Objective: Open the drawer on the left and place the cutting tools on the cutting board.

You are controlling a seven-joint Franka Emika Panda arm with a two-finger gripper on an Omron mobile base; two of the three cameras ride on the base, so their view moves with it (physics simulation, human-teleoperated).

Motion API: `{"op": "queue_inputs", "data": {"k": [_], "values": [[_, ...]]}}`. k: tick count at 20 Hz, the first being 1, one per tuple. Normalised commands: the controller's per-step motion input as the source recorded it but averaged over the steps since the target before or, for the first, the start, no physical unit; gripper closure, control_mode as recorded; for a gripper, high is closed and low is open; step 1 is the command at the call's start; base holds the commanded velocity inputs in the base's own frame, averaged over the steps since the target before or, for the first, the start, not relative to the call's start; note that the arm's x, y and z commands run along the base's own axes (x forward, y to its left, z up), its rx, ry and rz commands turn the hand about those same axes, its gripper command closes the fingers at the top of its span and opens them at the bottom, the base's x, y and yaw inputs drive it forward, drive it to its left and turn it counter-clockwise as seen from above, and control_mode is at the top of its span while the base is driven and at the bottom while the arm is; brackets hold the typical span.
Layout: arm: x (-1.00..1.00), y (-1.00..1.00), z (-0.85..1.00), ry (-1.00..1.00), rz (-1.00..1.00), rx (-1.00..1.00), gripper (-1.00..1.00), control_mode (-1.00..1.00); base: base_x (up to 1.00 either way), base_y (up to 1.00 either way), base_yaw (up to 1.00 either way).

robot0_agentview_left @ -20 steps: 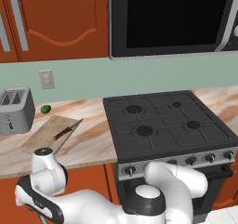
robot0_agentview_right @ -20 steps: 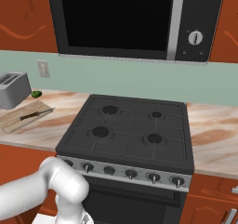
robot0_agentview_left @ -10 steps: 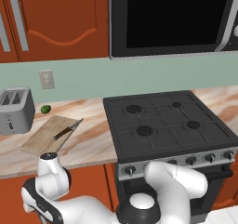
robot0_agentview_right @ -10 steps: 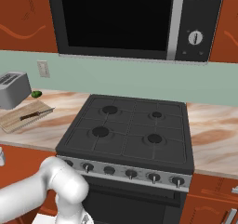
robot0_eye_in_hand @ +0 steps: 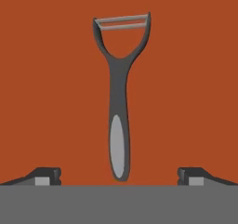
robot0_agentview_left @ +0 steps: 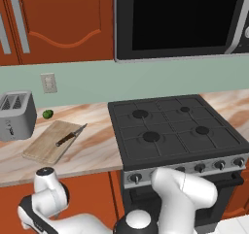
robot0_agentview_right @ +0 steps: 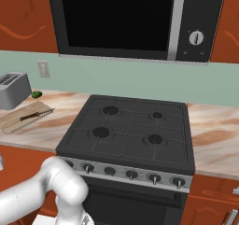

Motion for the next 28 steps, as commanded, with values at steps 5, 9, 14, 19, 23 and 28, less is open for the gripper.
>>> {"op": "queue_inputs", "data": {"k": [5,9,14,19,23,28], "values": [[0.02,0.12,-0.21,-0.01,0.00,-0.04,-1.00,-1.00,0.00,0.00,0.00],[0.26,0.00,-0.17,-0.04,0.00,0.00,-1.00,-1.00,0.00,0.00,0.00],[0.16,0.00,-0.07,-0.01,0.00,0.00,-1.00,-1.00,0.00,0.00,0.00],[0.01,0.09,-0.16,0.00,0.00,0.00,-1.00,-1.00,0.00,0.00,0.00],[0.01,0.23,-0.24,0.00,0.00,0.00,-1.00,-1.00,0.00,0.00,0.00],[0.00,0.15,-0.21,-0.02,0.00,0.00,-1.00,-1.00,0.00,0.00,0.00]]}}
